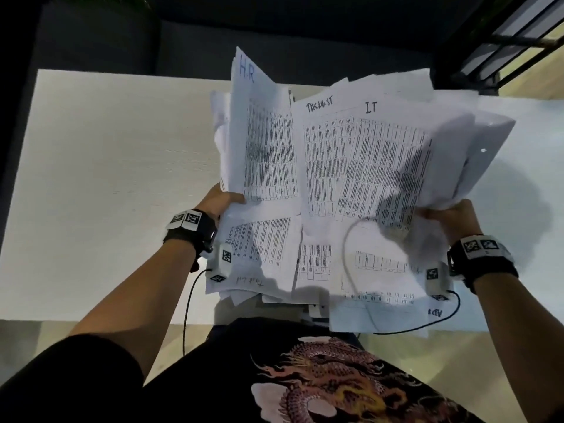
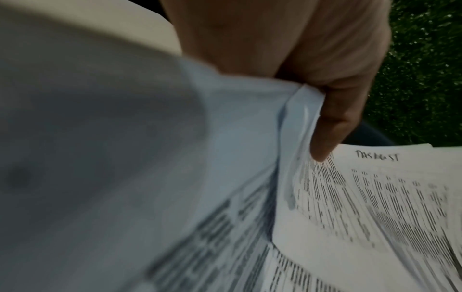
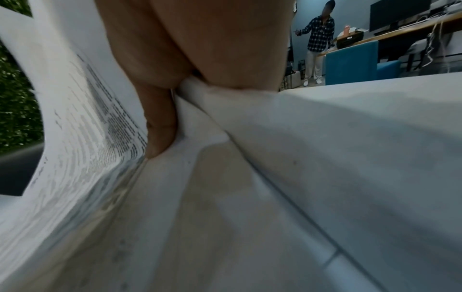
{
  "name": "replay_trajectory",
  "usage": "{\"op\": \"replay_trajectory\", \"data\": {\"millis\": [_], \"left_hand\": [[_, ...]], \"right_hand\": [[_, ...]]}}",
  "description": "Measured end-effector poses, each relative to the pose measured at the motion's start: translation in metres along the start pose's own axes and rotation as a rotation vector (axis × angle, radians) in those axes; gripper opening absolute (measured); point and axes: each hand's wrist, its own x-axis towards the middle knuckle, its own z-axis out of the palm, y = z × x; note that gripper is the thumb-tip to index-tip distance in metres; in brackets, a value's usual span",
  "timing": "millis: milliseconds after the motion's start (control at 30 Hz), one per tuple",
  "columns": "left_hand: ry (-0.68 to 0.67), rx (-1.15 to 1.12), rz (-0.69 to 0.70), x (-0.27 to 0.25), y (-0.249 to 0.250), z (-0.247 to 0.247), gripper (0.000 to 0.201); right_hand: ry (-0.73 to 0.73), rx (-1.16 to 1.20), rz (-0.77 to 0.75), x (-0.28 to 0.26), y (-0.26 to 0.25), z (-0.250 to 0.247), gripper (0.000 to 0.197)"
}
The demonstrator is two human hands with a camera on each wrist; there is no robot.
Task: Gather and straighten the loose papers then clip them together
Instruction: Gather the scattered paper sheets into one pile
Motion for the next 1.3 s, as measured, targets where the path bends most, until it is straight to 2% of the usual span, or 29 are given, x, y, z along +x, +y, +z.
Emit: {"op": "replay_trajectory", "data": {"millis": [100,133,233,267,367,433,533,600,667,733,800,900,1000,1067,1100,1133,1233,1267,1300], "left_hand": [[0.143,0.053,0.08,0.004,-0.003,0.002,0.046],[0.163,0.044,0.077,0.003,-0.003,0.001,0.048],[0.237,0.022,0.112,0.007,-0.004,-0.013,0.044],[0.268,0.027,0.132,0.008,-0.002,-0.02,0.045],[0.365,0.068,0.2,0.017,-0.002,-0.038,0.052],[0.378,0.115,0.216,0.024,-0.002,-0.044,0.054],[0.368,0.153,0.201,0.026,0.002,-0.044,0.059],[0.375,0.154,0.184,0.025,0.003,-0.041,0.058],[0.374,0.139,0.166,0.024,0.001,-0.034,0.058],[0.336,0.092,0.157,0.017,0.004,-0.023,0.056],[0.275,0.07,0.144,0.008,0.008,-0.008,0.048],[0.157,0.076,0.095,-0.003,0.007,0.012,0.012],[0.127,-0.102,-0.061,-0.008,0.001,0.012,0.031],[0.038,-0.356,-0.07,-0.003,-0.004,-0.001,0.04],[0.022,-0.464,-0.065,0.003,-0.009,-0.009,0.051],[0.013,-0.517,-0.048,0.006,-0.011,-0.017,0.061],[0.038,-0.443,-0.015,0.009,-0.015,-0.022,0.069],[-0.017,-0.383,-0.031,0.008,-0.013,-0.014,0.071],[0.004,-0.263,-0.054,0.008,-0.012,-0.004,0.081]], "right_hand": [[-0.031,0.01,0.007,-0.007,-0.011,-0.004,0.069],[-0.035,0.031,-0.01,-0.01,-0.016,-0.007,0.061],[0.009,0.079,-0.106,-0.016,-0.022,-0.029,0.019],[0.038,0.089,-0.136,-0.012,-0.02,-0.04,0.015],[0.024,0.096,-0.177,-0.011,-0.022,-0.068,0.018],[-0.018,0.19,-0.195,-0.01,-0.026,-0.083,0.016],[-0.075,0.266,-0.193,-0.003,-0.032,-0.102,0.048],[-0.131,0.293,-0.214,-0.002,-0.038,-0.108,0.057],[-0.202,0.333,-0.2,-0.009,-0.053,-0.104,0.048],[-0.222,0.351,-0.207,-0.008,-0.062,-0.09,0.036],[-0.232,0.344,-0.203,-0.001,-0.065,-0.067,0.048],[-0.298,0.243,-0.179,0.017,-0.066,-0.018,0.06],[-0.316,0.058,-0.087,0.042,-0.056,0.039,0.063],[-0.3,-0.087,-0.003,0.058,-0.042,0.07,0.098],[-0.292,-0.146,0.037,0.062,-0.037,0.08,0.115],[-0.275,-0.194,0.062,0.061,-0.037,0.089,0.121],[-0.223,-0.27,0.071,0.056,-0.042,0.105,0.121],[-0.244,-0.275,0.062,0.056,-0.043,0.108,0.119],[-0.258,-0.296,0.063,0.056,-0.043,0.11,0.116]]}}
